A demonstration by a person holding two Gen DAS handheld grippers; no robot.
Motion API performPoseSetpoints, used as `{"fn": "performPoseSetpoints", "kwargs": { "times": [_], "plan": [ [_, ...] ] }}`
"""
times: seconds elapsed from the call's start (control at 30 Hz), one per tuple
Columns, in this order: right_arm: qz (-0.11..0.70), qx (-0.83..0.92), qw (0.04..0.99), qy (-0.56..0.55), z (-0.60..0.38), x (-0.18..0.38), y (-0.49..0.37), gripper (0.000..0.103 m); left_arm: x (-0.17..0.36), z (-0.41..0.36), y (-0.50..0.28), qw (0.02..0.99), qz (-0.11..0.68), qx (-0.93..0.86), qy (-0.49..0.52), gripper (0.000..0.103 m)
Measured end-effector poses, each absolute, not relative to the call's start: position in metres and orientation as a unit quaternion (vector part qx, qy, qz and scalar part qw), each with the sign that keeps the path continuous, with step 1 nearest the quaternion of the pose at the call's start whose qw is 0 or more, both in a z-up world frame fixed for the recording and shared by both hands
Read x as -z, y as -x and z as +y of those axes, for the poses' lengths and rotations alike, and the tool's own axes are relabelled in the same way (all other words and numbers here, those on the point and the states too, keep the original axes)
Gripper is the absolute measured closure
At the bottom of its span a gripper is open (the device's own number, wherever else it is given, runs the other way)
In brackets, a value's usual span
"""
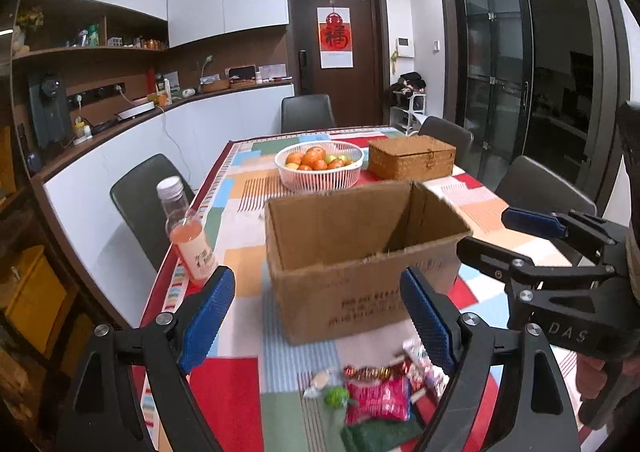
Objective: Organize snacks
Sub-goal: 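Withdraw both tools from the box back toward the snack pile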
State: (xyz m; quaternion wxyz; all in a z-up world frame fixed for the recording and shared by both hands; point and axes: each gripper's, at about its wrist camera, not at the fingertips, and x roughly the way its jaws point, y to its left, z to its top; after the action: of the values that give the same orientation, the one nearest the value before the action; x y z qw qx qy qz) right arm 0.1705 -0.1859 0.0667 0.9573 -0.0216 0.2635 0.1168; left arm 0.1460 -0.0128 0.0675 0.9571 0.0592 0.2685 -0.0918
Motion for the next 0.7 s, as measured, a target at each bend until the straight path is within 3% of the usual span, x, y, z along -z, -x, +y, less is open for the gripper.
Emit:
{"fn": "performPoseSetpoints", "kwargs": {
  "times": [0.7],
  "plan": [
    [0.345, -0.100, 0.933, 0.026, -0.185, 0.002, -0.112, 0.037, 0.008, -0.012, -0.078, 0.941, 0.315, 0.093, -0.082, 0.019]
  ]
}}
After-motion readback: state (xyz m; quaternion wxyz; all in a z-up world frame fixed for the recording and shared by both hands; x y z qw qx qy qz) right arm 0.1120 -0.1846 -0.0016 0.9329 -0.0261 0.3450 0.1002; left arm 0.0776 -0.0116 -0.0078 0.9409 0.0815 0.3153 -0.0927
